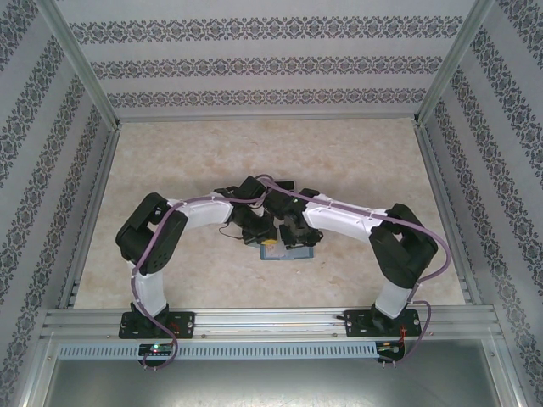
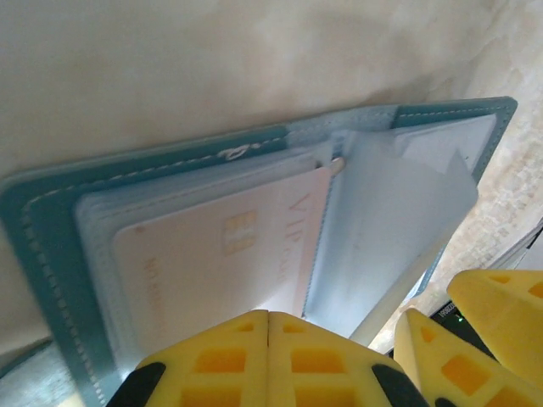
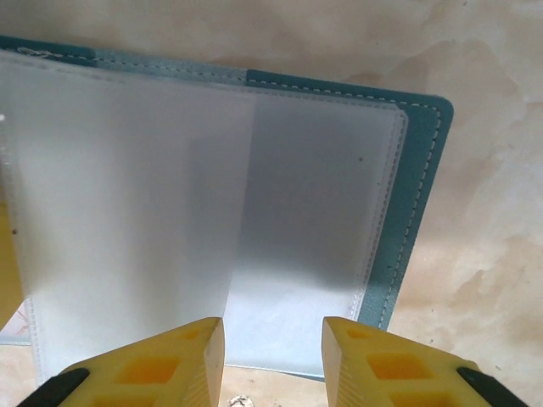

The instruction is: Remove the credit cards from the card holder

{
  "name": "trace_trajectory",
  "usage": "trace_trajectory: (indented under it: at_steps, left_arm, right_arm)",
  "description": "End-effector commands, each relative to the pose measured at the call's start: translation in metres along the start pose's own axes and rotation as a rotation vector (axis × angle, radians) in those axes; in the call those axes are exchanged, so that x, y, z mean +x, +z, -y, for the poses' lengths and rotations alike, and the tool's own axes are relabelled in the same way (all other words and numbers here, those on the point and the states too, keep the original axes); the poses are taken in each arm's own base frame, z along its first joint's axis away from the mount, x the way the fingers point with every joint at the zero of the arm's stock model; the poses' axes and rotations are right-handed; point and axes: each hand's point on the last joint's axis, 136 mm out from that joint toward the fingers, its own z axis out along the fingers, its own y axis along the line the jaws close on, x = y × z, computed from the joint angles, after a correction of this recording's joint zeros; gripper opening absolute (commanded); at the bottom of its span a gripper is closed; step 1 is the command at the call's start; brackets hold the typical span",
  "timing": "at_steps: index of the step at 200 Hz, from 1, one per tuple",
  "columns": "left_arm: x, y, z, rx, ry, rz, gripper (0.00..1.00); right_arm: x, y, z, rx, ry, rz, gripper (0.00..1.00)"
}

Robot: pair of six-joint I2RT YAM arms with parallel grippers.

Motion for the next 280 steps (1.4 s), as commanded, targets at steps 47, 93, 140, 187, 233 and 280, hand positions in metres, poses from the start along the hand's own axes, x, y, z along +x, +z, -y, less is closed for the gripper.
trace_trajectory:
  at_steps: [47,93,140,187,233,280]
  left_arm:
    - [0.0,0.001,0.026,0.037,0.039,-0.008,0.0]
    - [0.003,0.01,0.035,0.036,0.055,-0.028,0.0]
    - [0.005,0.02,0.046,0.032,0.079,-0.046,0.03]
    - [0.005,0.034,0.041,-0.001,0.069,-0.068,0.04]
    - [0.003,0.045,0.045,0.0,0.075,-0.081,0.04]
    - [0.002,0.056,0.043,0.004,0.068,-0.093,0.05]
  right_arm:
    - [0.0,-0.016,0.019,-0.08,0.088,0.047,0.36]
    - [0.002,-0.02,0.044,-0.126,0.161,0.065,0.36]
    - [0.006,-0.025,0.061,-0.156,0.211,0.088,0.36]
    - [0.008,-0.027,0.072,-0.171,0.239,0.1,0.36]
    - [0.009,-0.027,0.072,-0.211,0.256,0.102,0.36]
    - [0.005,-0.02,0.037,-0.418,0.281,0.073,0.34]
